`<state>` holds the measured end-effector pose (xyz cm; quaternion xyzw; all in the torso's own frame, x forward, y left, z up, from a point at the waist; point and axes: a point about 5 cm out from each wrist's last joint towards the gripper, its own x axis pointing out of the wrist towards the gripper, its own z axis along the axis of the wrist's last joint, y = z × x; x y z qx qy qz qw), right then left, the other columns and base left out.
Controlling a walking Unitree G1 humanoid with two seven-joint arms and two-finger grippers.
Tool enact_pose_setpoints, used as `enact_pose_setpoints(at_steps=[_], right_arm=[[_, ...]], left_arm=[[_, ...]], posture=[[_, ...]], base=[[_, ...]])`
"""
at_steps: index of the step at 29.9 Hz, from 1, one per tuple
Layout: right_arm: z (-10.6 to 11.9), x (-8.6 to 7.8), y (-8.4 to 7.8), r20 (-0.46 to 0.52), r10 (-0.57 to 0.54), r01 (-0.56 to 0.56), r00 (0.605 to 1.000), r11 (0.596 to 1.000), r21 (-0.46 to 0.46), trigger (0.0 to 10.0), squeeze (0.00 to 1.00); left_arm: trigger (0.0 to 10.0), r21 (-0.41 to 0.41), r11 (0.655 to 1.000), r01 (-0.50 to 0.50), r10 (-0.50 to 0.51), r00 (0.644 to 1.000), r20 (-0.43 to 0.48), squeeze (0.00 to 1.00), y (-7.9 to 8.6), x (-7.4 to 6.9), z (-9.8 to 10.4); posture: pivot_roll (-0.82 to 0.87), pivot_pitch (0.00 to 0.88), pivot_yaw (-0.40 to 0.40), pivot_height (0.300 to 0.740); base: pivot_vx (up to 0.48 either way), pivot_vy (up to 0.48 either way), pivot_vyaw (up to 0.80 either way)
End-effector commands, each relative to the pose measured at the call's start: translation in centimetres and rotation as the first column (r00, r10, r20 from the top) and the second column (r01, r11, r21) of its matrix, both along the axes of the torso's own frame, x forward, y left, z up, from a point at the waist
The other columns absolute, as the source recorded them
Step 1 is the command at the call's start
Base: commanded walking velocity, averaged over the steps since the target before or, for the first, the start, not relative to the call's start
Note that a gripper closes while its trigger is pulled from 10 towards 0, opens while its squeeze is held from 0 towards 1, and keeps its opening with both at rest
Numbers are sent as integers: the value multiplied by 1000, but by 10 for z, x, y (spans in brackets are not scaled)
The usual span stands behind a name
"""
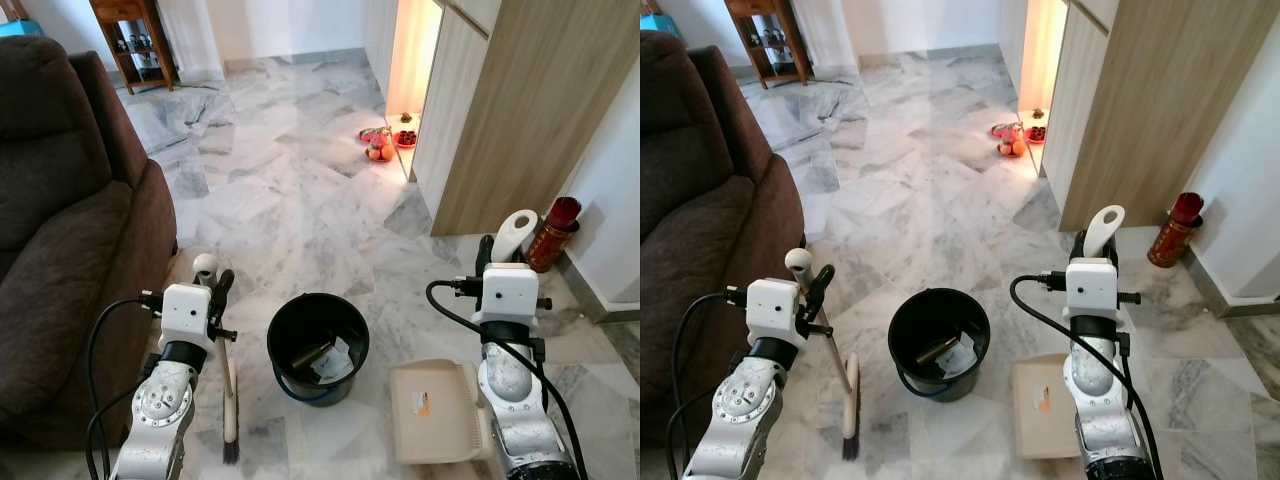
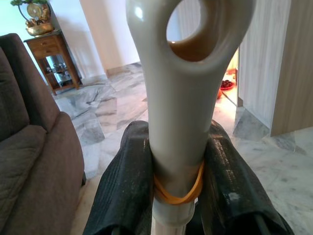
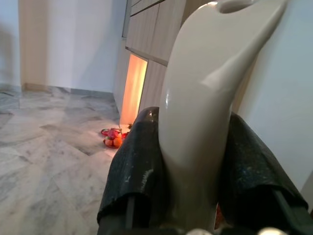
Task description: Sweep floor
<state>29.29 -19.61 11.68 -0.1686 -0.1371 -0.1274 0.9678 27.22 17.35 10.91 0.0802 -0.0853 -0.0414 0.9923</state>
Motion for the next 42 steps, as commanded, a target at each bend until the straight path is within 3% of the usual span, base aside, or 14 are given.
enact_pose_setpoints(at_steps=[1,32,42], right_arm=[[5,4,6,28,37,-37,999,999,1,10000,0],[-11,4,15,-5,90,-90,996,995,43,10000,0],[-12,6,20,-6,116,-116,993,992,58,10000,0]], left_arm=[[10000,0,1000,-1,1,1000,29,0,2,2,7],[10000,-12,1000,1,0,999,39,0,0,3,9],[10000,-16,1000,2,-2,999,41,0,-1,3,9]], posture=[[69,93,67,740],[81,108,65,740],[86,94,63,740]], base=[[0,0,0],[0,0,0],[-258,0,0]])
